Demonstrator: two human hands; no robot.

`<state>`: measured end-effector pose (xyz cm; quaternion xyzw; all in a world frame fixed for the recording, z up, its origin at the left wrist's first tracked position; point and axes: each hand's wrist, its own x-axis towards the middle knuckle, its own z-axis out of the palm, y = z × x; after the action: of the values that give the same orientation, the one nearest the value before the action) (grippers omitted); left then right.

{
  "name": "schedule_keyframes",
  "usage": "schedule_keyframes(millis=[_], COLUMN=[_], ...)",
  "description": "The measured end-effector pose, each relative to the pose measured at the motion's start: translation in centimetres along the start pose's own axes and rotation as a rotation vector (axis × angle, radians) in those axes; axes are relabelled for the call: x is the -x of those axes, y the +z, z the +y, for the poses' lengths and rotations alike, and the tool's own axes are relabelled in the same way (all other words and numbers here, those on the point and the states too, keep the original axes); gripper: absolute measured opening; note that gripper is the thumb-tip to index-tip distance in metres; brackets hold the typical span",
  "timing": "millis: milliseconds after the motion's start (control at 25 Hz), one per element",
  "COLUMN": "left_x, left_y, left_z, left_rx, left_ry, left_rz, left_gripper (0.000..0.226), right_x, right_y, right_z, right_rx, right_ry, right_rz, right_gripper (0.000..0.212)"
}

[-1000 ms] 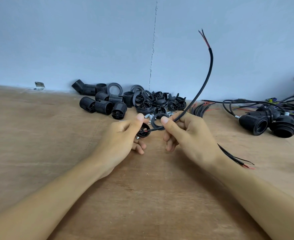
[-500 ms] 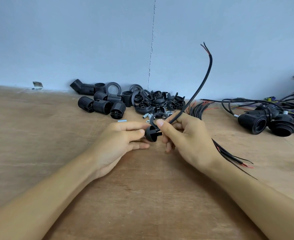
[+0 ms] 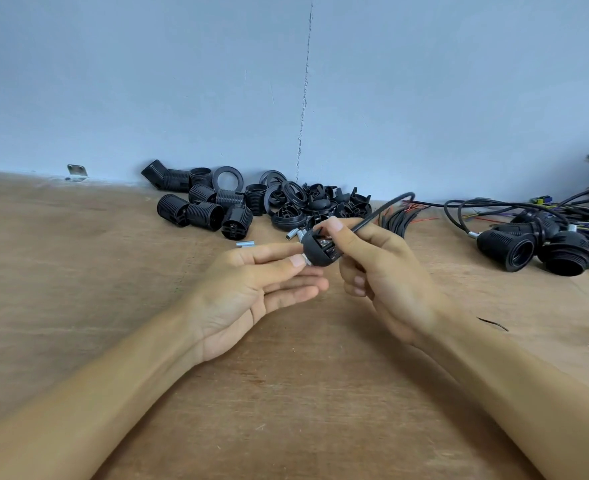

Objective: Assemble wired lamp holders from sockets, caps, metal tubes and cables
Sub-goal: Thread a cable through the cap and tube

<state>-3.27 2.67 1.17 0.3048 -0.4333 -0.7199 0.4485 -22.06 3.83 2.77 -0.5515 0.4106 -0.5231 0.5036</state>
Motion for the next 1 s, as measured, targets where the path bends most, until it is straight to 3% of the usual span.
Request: schedule_keyframes(millis=[120, 240, 480, 840, 920, 1000], left_x=[0.02, 0.08, 0.33, 0.41, 0.25, 0.21], left_y=[0.11, 0.07, 0.09, 0.09, -0.05, -0.30], left_z=[-0.02, 0.26, 0.60, 0.62, 0.64, 0.66], left_rx=[0.018, 0.021, 0.037, 0.000, -0.029, -0.080], left_ry=[-0.018, -0.008, -0.056, -0.046, -0.010, 0.023], left_rz=[0.018, 0.051, 0.066, 0.036, 0.049, 0.070], left_gripper=[0.027, 0.015, 0.014, 0.006, 0.007, 0.023], right_x=[-0.16, -0.60, -0.73, -0.05, -0.41, -0.82], right_y=[0.16, -0.33, -0.67, 0.08, -0.21, -0.65], right_z=[0.18, 0.19, 0.22, 0.23, 0.07, 0.04], right_rx=[-0.007, -0.051, -0.159, 0.057, -0.019, -0.092], right_ry=[0.079, 0.132, -0.001, -0.072, -0.026, 0.015], right_rz=[-0.034, 0.054, 0.204, 0.050, 0.113, 0.230], right_gripper=[0.032, 0.053, 0.019, 0.023, 0.030, 0.035])
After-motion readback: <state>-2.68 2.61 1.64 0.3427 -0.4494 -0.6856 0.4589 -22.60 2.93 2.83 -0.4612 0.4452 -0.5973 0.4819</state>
